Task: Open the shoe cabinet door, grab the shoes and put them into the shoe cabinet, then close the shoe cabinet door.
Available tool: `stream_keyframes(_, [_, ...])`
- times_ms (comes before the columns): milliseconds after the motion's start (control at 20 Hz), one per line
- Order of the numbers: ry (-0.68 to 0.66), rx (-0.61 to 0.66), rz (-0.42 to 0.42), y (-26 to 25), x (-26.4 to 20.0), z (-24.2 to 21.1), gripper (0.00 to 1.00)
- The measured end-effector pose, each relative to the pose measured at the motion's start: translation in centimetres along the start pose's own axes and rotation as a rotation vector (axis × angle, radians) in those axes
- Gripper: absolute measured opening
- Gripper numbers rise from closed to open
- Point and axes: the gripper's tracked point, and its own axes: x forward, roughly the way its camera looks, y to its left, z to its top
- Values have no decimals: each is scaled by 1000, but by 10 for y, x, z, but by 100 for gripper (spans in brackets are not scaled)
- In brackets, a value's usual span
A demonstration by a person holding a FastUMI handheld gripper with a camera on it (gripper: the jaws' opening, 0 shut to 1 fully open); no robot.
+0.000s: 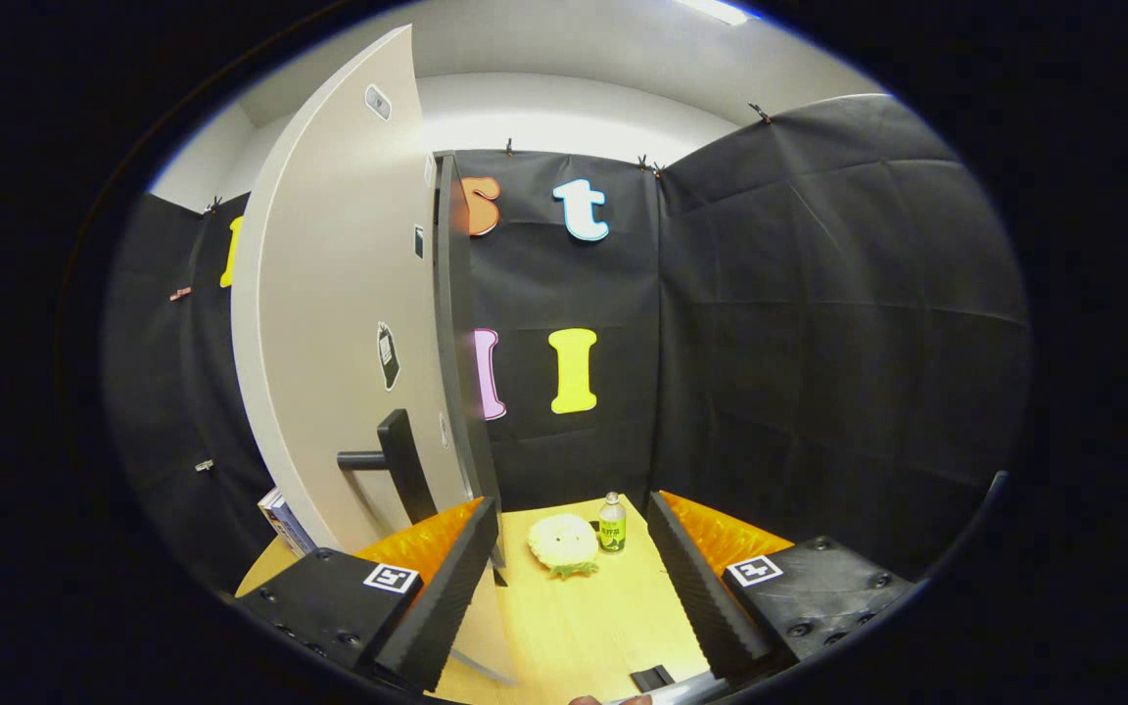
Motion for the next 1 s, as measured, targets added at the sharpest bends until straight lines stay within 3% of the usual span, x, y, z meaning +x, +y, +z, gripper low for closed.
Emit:
stream_keyframes(450, [-13, 29, -48, 33, -17, -4, 98])
stream_keyframes(1000, [5, 34, 85, 132, -26, -14, 98])
